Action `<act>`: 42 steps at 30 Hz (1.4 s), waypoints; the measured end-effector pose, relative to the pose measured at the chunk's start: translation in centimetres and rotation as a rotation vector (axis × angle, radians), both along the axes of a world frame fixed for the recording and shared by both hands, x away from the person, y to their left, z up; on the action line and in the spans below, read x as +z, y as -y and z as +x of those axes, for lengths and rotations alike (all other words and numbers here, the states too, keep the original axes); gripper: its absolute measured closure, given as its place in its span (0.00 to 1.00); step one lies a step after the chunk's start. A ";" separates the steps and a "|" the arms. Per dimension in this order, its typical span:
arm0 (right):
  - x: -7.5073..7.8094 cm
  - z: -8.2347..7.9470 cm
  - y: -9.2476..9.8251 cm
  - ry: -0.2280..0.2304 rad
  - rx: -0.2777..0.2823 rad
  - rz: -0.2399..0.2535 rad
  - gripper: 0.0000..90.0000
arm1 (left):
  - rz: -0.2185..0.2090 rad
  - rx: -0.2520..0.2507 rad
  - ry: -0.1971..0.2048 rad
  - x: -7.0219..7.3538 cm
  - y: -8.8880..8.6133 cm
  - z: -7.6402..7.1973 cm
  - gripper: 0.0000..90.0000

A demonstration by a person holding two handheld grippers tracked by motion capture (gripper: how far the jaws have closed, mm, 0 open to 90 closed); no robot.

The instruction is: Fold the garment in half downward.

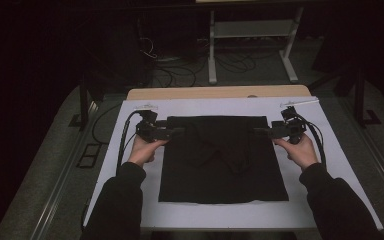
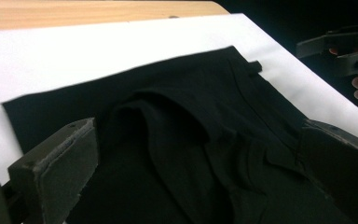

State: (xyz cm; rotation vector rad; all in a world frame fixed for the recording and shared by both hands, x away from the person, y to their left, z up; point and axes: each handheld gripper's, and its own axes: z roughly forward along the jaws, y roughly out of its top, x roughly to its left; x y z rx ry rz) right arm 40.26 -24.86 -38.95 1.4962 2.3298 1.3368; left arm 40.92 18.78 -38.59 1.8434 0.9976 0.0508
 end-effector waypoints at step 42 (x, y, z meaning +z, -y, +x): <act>-2.5 -4.5 -2.9 -0.053 0.149 -0.033 0.08 | 0.048 -0.171 -0.061 -4.2 4.0 -2.8 0.05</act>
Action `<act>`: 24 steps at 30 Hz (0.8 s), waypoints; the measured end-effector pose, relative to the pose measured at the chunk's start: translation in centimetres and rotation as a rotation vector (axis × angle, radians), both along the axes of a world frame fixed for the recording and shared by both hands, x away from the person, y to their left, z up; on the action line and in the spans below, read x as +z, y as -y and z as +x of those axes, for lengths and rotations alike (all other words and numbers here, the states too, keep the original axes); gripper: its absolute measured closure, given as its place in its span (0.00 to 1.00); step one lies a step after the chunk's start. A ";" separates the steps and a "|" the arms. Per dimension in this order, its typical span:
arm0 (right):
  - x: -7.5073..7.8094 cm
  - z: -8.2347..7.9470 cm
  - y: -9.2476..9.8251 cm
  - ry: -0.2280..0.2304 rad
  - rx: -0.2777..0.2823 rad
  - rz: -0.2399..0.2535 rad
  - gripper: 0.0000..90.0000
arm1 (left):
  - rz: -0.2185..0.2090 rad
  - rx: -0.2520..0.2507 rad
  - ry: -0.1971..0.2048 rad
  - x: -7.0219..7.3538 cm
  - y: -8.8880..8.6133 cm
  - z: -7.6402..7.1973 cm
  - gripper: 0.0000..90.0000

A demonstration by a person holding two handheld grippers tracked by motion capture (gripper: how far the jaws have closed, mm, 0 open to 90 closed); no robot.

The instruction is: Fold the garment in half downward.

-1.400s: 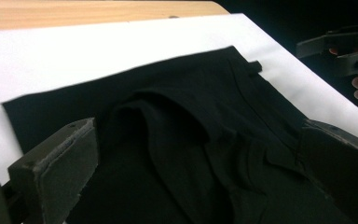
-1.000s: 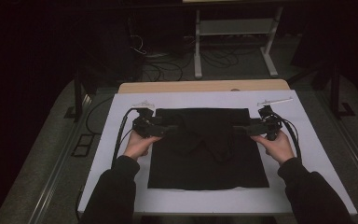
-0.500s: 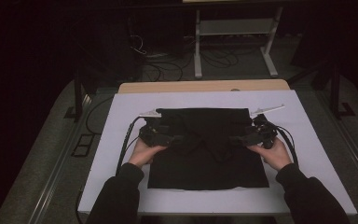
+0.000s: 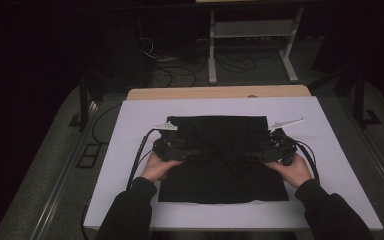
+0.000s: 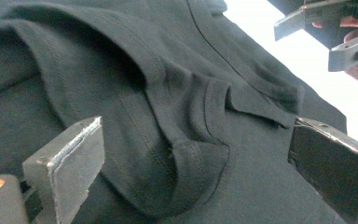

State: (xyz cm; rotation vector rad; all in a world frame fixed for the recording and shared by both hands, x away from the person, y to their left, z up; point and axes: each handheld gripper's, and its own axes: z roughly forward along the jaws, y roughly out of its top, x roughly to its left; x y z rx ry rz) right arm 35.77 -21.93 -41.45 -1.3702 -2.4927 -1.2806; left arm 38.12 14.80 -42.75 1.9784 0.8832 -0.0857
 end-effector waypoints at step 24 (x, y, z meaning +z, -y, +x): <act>-0.4 -0.9 -1.4 -0.004 0.115 -0.015 0.42 | 0.022 -0.018 -0.079 -1.3 0.7 0.3 0.27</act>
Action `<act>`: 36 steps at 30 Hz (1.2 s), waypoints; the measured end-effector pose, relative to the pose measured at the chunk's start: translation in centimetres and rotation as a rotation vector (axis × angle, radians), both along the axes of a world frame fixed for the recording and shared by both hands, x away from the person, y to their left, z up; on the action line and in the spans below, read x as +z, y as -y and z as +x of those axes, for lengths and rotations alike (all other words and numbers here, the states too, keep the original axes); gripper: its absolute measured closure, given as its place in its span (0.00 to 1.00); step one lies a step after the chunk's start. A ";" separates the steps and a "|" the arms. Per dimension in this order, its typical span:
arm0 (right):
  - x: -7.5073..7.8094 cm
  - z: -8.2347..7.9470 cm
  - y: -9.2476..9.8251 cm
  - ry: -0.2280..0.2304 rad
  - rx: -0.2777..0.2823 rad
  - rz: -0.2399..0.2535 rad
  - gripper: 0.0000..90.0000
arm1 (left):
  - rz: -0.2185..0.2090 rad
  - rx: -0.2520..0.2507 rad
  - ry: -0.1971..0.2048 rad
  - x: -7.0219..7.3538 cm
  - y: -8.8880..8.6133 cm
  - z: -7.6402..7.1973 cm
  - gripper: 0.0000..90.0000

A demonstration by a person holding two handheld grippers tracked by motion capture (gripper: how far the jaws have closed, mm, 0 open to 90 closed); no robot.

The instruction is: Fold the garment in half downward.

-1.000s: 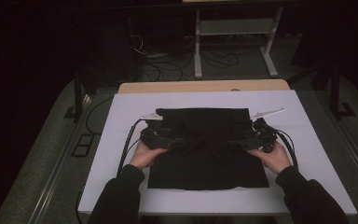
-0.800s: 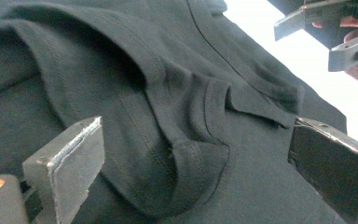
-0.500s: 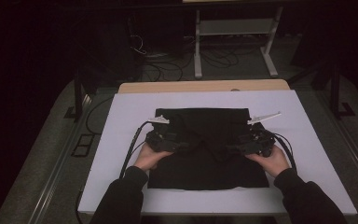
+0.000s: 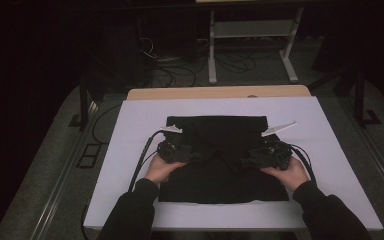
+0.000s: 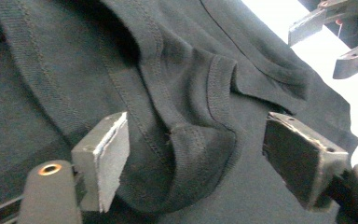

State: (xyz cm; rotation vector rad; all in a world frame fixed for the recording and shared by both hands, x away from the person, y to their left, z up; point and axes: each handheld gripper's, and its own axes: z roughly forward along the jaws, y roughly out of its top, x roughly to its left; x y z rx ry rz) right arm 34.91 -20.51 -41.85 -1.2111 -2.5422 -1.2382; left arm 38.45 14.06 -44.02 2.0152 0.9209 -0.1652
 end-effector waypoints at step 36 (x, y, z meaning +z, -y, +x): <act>-0.9 -0.1 -0.9 -0.040 0.103 -0.112 0.93 | 0.020 -0.046 -0.026 -0.5 0.9 -0.2 0.94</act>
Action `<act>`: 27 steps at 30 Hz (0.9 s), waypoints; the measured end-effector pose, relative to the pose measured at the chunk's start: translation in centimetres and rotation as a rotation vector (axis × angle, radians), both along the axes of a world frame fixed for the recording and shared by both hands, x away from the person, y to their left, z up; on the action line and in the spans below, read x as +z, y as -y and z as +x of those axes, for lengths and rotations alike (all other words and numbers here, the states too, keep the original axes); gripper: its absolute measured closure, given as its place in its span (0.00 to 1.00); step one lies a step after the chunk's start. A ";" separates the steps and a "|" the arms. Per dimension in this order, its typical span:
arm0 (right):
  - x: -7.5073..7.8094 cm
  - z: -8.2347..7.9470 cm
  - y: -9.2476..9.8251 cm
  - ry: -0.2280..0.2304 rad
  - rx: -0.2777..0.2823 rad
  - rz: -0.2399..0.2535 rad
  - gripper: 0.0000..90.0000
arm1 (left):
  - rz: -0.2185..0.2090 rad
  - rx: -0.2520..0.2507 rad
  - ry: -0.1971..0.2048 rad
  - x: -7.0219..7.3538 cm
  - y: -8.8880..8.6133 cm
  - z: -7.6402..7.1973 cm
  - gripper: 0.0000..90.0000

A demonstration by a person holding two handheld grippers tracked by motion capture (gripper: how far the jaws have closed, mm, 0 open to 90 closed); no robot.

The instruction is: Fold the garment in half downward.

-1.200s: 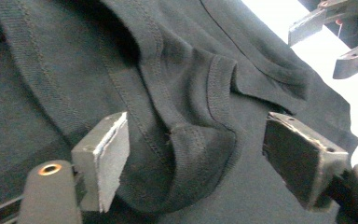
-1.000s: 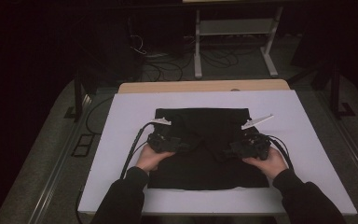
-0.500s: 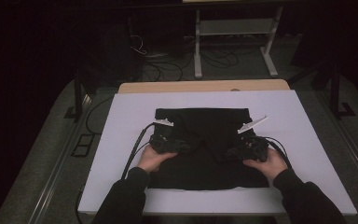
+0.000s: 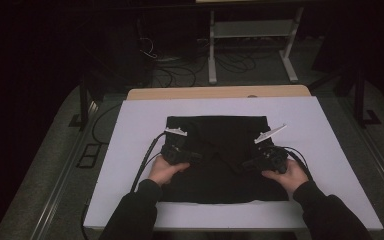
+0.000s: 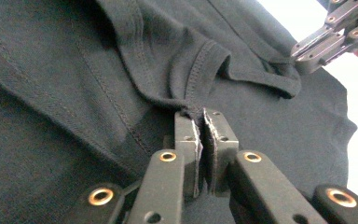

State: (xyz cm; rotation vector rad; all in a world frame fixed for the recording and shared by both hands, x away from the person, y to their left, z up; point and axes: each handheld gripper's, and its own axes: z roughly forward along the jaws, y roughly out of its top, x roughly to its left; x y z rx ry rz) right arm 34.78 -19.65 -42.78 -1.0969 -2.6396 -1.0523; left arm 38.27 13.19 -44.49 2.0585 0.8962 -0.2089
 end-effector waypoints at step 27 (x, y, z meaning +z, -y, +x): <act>0.6 -1.2 2.3 -0.084 -0.032 0.152 0.94 | -0.076 -0.065 0.134 1.8 -2.2 -4.6 0.96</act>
